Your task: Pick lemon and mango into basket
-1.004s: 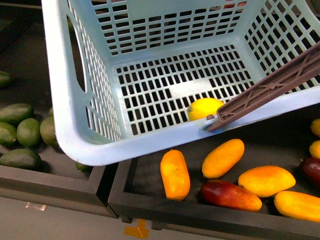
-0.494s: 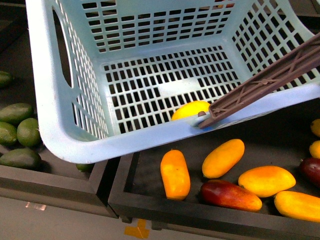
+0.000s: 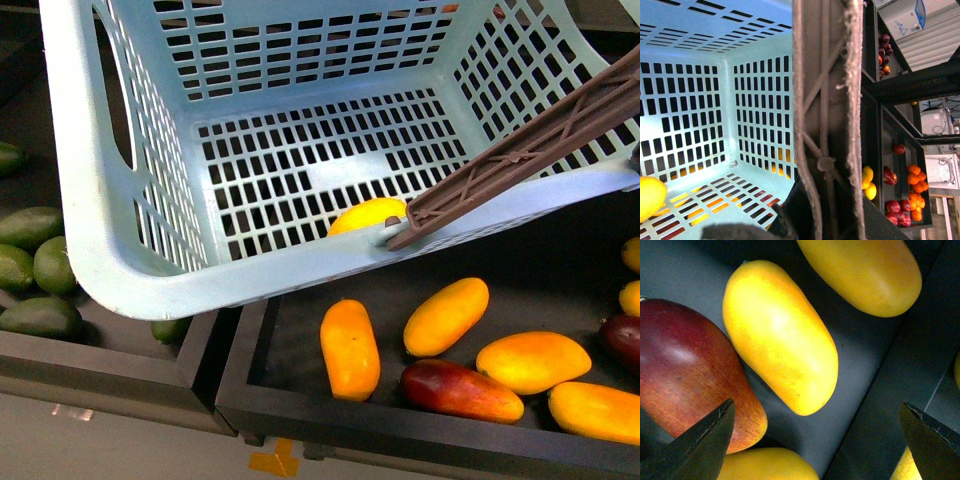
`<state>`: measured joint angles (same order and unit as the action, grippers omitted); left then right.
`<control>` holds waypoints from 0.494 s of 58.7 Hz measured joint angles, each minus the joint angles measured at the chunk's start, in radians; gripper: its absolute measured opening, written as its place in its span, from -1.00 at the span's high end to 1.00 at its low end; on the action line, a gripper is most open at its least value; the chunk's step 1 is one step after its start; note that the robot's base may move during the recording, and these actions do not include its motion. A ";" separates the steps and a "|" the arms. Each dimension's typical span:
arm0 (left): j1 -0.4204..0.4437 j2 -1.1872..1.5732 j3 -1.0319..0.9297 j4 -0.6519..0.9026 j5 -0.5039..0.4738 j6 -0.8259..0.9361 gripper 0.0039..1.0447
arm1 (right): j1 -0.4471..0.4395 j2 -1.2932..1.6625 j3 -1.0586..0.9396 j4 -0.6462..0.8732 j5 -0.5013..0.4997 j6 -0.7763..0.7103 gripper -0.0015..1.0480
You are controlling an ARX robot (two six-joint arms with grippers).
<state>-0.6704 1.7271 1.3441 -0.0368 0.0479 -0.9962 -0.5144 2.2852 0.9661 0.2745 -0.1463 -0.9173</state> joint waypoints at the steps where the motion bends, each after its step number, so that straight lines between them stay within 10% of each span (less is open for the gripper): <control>1: 0.000 0.000 0.000 0.000 0.001 0.000 0.90 | 0.001 0.005 0.004 -0.002 0.000 0.000 -0.83; 29: 0.000 0.000 0.000 0.000 -0.003 0.001 0.90 | 0.048 0.160 0.151 -0.069 0.050 -0.018 -0.83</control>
<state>-0.6704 1.7271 1.3441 -0.0368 0.0448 -0.9951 -0.4667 2.4451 1.1172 0.2058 -0.0963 -0.9356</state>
